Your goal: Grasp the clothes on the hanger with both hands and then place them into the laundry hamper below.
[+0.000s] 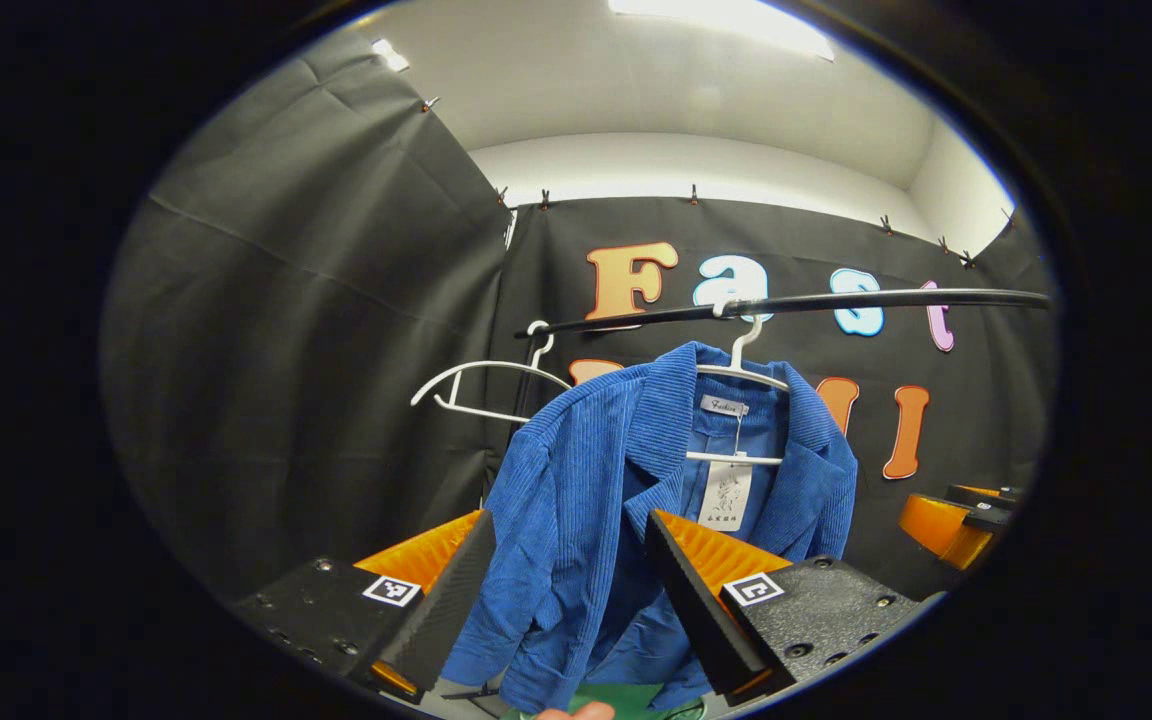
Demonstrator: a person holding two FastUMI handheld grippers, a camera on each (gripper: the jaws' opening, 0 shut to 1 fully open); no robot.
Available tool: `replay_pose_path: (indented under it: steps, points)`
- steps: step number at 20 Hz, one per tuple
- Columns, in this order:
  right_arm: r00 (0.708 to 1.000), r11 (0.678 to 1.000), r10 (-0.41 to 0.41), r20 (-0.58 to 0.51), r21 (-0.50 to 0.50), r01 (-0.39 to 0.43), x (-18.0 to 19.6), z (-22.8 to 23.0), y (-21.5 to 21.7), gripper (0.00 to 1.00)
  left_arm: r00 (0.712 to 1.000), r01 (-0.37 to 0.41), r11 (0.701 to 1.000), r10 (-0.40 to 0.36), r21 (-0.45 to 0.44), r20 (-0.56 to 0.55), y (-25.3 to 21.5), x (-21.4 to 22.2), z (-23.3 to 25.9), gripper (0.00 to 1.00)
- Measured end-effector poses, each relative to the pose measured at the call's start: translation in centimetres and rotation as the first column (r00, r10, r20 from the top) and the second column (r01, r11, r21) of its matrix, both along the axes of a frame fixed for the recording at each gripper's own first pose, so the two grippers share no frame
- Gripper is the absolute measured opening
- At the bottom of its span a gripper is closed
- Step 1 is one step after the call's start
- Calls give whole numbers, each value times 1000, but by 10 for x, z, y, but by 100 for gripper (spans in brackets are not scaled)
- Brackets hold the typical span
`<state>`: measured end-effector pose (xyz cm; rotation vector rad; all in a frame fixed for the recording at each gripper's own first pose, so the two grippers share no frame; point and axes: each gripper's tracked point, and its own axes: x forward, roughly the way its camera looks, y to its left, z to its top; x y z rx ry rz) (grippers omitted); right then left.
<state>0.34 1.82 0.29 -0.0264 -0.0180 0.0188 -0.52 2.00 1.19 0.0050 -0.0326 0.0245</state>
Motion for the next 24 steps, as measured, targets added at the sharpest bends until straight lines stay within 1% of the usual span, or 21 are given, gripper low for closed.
replay_pose_path:
  steps: [3,4,5,6,7,8,9,10,11,12,13,14,15,16,17,18,19,21,22,23,24]
  points:
    - [1000,1000,-3,0,1,3,0,1,0,99,1000,-2,1000,2,-4,2,2,1,1,95]
    - [1000,1000,-3,0,0,3,0,2,-1,99,1000,-3,1000,3,-4,3,3,2,1,92]
    - [1000,1000,-2,-1,-1,2,1,1,0,99,1000,-5,1000,5,-5,3,3,2,1,95]
    - [1000,1000,0,-2,2,0,1,-1,1,99,1000,0,1000,0,-3,-4,1,4,-1,95]
    - [1000,1000,4,-6,11,-4,1,-1,2,99,1000,4,1000,-4,3,-20,-1,6,-5,93]
    - [1000,1000,15,-11,21,-14,1,-3,4,99,1000,8,1000,-8,5,-25,-3,6,-6,95]
    - [1000,999,23,-14,29,-22,2,-5,6,99,1000,13,1000,-13,0,-22,-6,7,-4,92]
    - [999,999,26,-22,34,-26,5,-7,5,99,1000,19,1000,-19,-7,-24,-9,7,-6,95]
    - [999,999,28,-35,36,-27,9,-11,5,99,999,27,1000,-28,-14,-27,-12,7,-7,92]
    - [998,999,33,-51,34,-32,13,-16,6,99,999,36,999,-36,-17,-29,-15,7,-8,93]
    - [997,999,42,-59,28,-41,20,-19,9,92,999,44,999,-44,-15,-30,-16,8,-8,93]
    - [997,999,48,-62,19,-47,30,-21,10,92,998,51,999,-51,-8,-37,-18,9,-9,92]
    - [996,999,48,-75,8,-47,41,-28,10,92,998,56,998,-56,0,-43,-19,11,-10,95]
    - [995,999,43,-89,6,-43,54,-35,11,92,997,60,998,-59,3,-46,-19,11,-9,95]
    - [994,999,44,-103,9,-44,66,-42,13,92,997,66,998,-66,1,-46,-19,12,-9,92]
    - [992,999,52,-114,16,-51,78,-47,17,92,996,68,998,-69,-6,-49,-19,13,-12,92]
    - [990,998,56,-126,22,-54,88,-54,21,92,996,67,998,-68,-12,-57,-16,13,-16,95]
    - [988,999,45,-150,19,-43,110,-67,28,92,995,60,998,-62,-28,-75,-11,16,-21,95]
    - [987,999,39,-154,4,-38,121,-72,31,92,995,58,998,-61,-38,-74,-7,18,-21,95]
    - [988,999,22,-150,-20,-25,134,-76,34,92,996,57,997,-60,-48,-69,-4,20,-21,93]
    - [990,999,1,-143,-42,-7,146,-80,36,99,995,64,996,-68,-61,-71,-2,22,-24,95]
